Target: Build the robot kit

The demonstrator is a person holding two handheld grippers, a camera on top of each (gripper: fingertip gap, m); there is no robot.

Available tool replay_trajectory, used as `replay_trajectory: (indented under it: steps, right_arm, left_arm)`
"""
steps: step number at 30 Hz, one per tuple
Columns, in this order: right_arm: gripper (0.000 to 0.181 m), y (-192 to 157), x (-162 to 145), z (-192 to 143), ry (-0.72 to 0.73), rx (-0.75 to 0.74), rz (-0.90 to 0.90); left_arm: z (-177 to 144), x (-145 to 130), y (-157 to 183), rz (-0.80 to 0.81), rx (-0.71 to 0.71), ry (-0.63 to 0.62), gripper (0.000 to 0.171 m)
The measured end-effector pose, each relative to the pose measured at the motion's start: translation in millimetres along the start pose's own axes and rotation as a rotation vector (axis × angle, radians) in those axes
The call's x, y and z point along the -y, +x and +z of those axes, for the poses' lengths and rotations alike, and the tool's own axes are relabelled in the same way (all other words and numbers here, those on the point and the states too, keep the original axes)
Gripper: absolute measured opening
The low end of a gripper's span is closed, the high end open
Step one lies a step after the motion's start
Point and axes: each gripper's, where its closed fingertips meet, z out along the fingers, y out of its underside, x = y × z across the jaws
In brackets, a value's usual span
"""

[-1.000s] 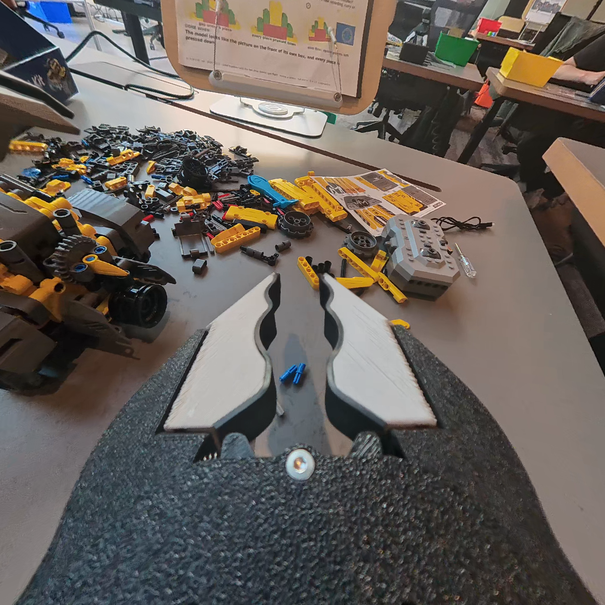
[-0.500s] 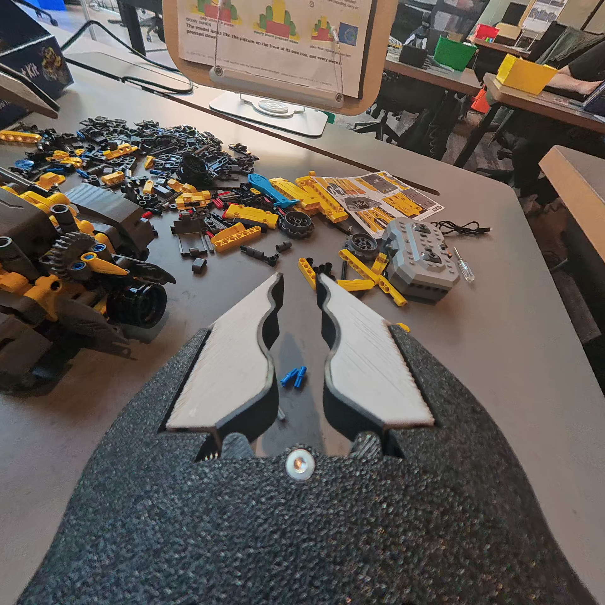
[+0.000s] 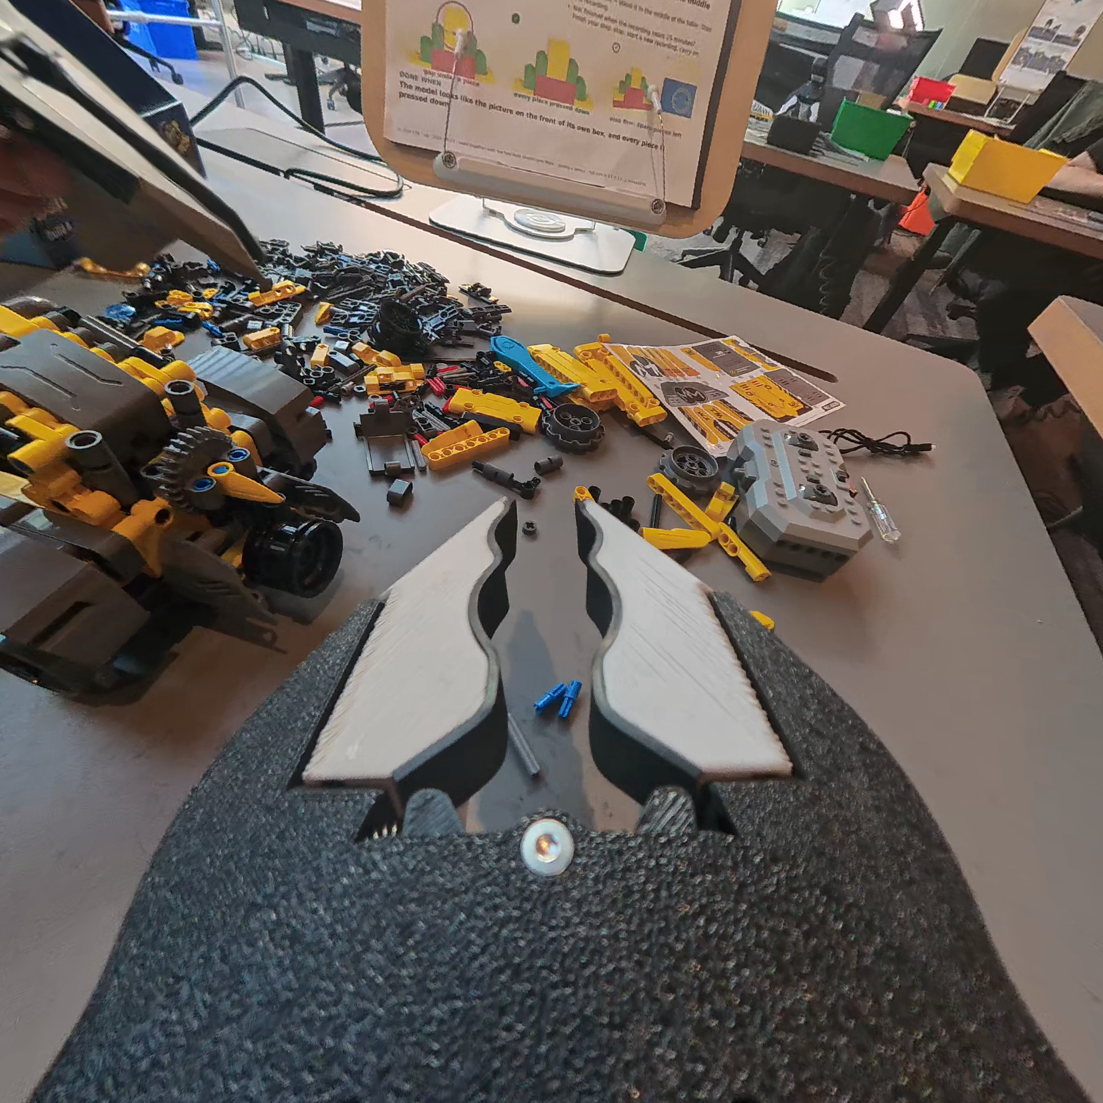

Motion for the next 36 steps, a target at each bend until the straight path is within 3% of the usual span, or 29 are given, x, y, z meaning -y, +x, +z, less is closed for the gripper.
replay_trajectory:
  steps: [3,7,10,14,20,27,29,33,36]
  right_arm:
    - [0.016,-2,4,-3,0.029,0.018,0.023]
    - [0.015,-5,6,-5,0.041,0.039,0.035]
    - [0.015,-7,6,-5,0.045,0.045,0.026]
    - [0.014,-7,7,-5,0.053,0.060,0.045]
    - [0.013,-6,11,-8,0.081,0.074,0.072]
    - [0.013,-9,11,-8,0.083,0.084,0.060]
    - [0.012,-9,11,-9,0.085,0.083,0.058]
    - [0.012,-10,12,-8,0.084,0.090,0.057]
    - [0.012,-12,11,-8,0.079,0.095,0.053]
  left_arm:
    - [16,6,-3,0.155,-0.036,-0.031,0.032]
    - [32,-7,-19,0.385,-0.011,-0.190,0.030]
    - [34,-13,-20,0.418,-0.089,-0.279,0.029]
    - [35,-1,-21,0.455,-0.132,-0.265,0.022]
    - [48,-11,-27,0.479,-0.161,-0.386,0.023]
    - [49,-12,-24,0.485,-0.167,-0.379,0.018]
    - [46,-15,-25,0.518,-0.153,-0.397,0.000]
    - [31,5,-14,0.699,-0.035,-0.222,0.000]
    - [25,-1,-13,0.733,0.010,-0.236,0.000]
